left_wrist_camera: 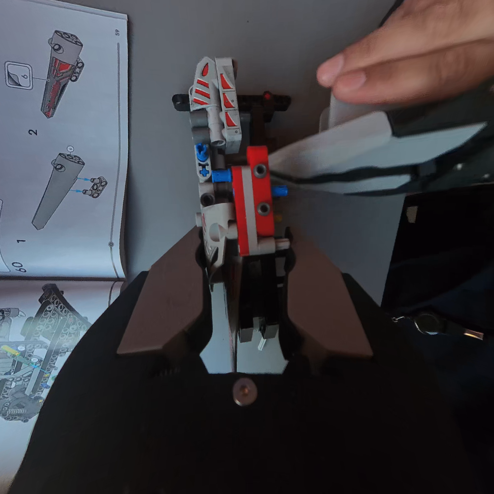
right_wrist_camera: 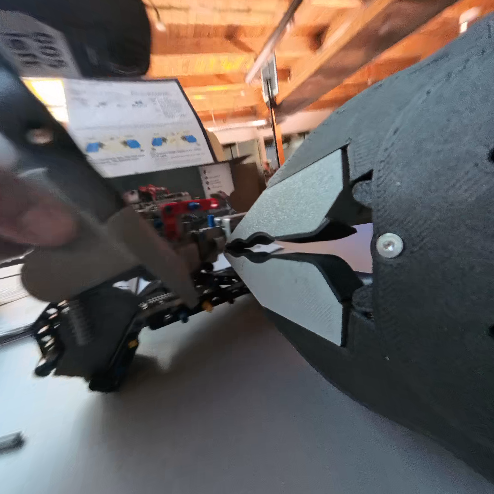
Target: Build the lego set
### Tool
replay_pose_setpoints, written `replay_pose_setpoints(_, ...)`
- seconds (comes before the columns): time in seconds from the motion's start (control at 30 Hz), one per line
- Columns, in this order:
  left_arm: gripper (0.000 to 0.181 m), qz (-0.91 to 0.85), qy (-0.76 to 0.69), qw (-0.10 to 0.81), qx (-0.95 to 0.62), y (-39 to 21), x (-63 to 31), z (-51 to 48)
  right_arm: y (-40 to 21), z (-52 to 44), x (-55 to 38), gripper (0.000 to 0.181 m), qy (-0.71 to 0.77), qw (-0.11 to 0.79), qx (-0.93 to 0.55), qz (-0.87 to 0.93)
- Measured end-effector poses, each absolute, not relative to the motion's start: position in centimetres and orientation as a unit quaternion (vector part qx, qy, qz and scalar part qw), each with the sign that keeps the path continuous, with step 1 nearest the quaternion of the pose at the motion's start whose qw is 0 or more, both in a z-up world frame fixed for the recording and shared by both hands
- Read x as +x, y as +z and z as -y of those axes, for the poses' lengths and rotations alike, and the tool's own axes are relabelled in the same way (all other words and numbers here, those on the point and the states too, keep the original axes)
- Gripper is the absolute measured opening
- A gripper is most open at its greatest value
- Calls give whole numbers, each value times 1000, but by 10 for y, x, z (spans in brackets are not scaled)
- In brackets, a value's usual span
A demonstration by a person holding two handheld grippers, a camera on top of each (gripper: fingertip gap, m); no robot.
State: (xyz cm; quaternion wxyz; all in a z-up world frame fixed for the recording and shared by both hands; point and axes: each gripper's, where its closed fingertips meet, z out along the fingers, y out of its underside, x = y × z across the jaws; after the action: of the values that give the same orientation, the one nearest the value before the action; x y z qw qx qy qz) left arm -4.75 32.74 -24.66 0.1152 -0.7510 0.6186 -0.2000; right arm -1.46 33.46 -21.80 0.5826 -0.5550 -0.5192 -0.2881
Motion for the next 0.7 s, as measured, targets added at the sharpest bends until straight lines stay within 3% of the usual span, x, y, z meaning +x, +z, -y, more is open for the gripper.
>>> replay_pose_setpoints(0.3,56,-651,-201,111,-724,-247,-50,-325,-196,-325,18,0,-127,661,-607,423)
replay_pose_setpoints(0.63,56,-684,-207,71,-696,-247,-55,-318,-208,-296,-15,21,47,606,-638,473)
replay_pose_setpoints(0.7,57,-702,-209,66,-678,-247,-57,-314,-212,-296,-24,17,35,601,-637,481)
